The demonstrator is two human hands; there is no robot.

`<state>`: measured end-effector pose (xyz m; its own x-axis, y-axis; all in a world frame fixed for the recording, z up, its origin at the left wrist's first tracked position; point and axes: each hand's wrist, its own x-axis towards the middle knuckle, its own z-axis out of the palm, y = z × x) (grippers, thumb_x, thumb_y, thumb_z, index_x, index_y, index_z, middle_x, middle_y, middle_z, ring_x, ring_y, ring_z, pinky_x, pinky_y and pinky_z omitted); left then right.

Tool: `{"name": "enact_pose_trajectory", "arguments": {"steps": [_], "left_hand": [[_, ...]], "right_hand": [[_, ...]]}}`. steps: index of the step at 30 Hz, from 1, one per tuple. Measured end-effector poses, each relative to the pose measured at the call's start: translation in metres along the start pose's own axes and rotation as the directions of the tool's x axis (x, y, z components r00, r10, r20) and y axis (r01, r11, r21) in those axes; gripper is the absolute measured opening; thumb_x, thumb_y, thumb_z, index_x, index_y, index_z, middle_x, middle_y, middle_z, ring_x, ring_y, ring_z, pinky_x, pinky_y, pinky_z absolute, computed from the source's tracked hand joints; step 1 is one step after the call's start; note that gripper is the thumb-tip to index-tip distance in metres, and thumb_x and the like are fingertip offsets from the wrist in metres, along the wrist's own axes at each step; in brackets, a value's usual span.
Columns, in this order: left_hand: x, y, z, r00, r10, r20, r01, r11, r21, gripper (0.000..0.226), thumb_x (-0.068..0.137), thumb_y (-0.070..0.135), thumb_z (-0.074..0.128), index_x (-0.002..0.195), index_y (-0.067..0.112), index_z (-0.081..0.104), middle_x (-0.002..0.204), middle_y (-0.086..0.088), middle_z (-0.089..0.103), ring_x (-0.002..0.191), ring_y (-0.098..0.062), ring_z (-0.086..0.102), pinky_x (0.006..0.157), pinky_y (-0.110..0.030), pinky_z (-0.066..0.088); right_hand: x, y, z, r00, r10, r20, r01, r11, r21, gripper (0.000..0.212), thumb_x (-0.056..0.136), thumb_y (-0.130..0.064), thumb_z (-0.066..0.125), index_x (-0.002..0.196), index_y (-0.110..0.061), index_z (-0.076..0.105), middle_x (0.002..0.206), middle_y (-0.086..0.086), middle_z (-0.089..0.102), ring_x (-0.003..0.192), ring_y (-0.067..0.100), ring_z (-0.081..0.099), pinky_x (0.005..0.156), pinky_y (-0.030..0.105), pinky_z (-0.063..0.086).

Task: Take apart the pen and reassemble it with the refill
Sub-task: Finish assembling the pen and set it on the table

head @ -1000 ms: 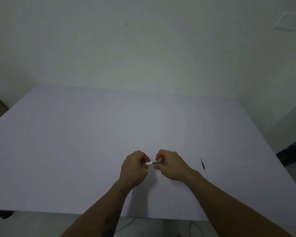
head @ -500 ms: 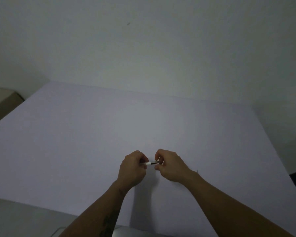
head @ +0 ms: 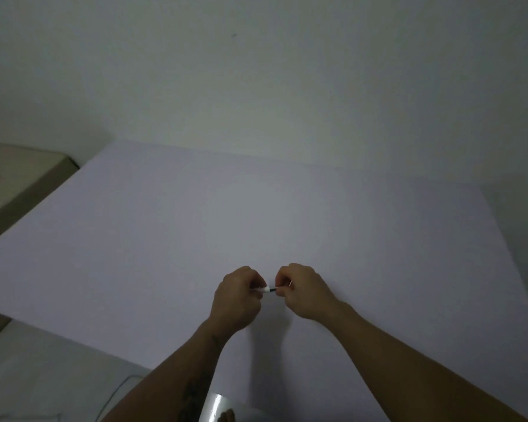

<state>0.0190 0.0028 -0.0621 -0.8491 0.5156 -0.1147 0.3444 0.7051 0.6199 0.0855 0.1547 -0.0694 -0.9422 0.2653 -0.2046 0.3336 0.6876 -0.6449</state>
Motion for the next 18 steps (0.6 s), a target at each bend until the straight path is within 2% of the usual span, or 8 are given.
{"name": "enact_pose_trajectory", "arguments": {"steps": [5, 8, 11, 14, 18], "left_hand": [[-0.006, -0.002, 0.010, 0.999, -0.045, 0.024, 0.045, 0.999, 0.018, 0.016, 0.081, 0.002, 0.066, 0.086, 0.017, 0.069, 0.088, 0.003, 0.067, 0.080, -0.016, 0.063, 0.076, -0.037, 0.058], [-0.009, -0.010, 0.011, 0.992, -0.114, 0.058, 0.112, 0.993, 0.041, 0.013, 0.082, 0.008, 0.066, 0.088, 0.019, 0.069, 0.093, 0.001, 0.067, 0.085, -0.019, 0.062, 0.079, -0.037, 0.056], [-0.011, -0.020, 0.010, 0.987, -0.142, 0.075, 0.137, 0.988, 0.069, 0.012, 0.084, 0.013, 0.064, 0.091, 0.020, 0.070, 0.098, -0.001, 0.067, 0.087, -0.022, 0.062, 0.079, -0.038, 0.055], [-0.013, -0.029, 0.010, 0.984, -0.155, 0.088, 0.149, 0.986, 0.068, 0.013, 0.086, 0.014, 0.061, 0.096, 0.018, 0.070, 0.101, -0.003, 0.068, 0.089, -0.024, 0.062, 0.081, -0.039, 0.055], [-0.016, -0.041, 0.005, 0.982, -0.165, 0.097, 0.161, 0.986, 0.046, 0.014, 0.087, 0.016, 0.060, 0.096, 0.018, 0.070, 0.099, -0.004, 0.070, 0.087, -0.023, 0.064, 0.077, -0.034, 0.054]], "right_hand": [[0.000, 0.010, 0.002, 0.996, 0.029, 0.089, -0.030, 0.999, 0.013, 0.004, 0.089, -0.021, 0.065, 0.092, -0.023, 0.065, 0.092, -0.004, 0.061, 0.079, 0.015, 0.059, 0.067, 0.026, 0.046], [-0.001, 0.022, -0.001, 0.992, 0.099, 0.078, -0.104, 0.993, 0.060, 0.029, 0.086, -0.018, 0.066, 0.113, -0.025, 0.059, 0.099, -0.004, 0.059, 0.085, 0.016, 0.060, 0.073, 0.030, 0.051], [0.003, 0.036, -0.004, 0.979, 0.206, -0.008, -0.206, 0.979, -0.005, 0.036, 0.088, -0.017, 0.057, 0.124, -0.021, 0.056, 0.109, 0.003, 0.062, 0.093, 0.021, 0.060, 0.077, 0.032, 0.051], [0.007, 0.039, 0.000, 0.944, 0.329, -0.025, -0.329, 0.944, -0.037, 0.031, 0.093, -0.024, 0.053, 0.123, -0.013, 0.056, 0.116, 0.010, 0.062, 0.085, 0.023, 0.054, 0.073, 0.028, 0.044], [0.011, 0.031, 0.017, 0.908, 0.419, -0.029, -0.420, 0.904, -0.082, 0.030, 0.090, -0.031, 0.059, 0.109, -0.008, 0.053, 0.111, 0.013, 0.062, 0.081, 0.027, 0.053, 0.069, 0.029, 0.042]]}}
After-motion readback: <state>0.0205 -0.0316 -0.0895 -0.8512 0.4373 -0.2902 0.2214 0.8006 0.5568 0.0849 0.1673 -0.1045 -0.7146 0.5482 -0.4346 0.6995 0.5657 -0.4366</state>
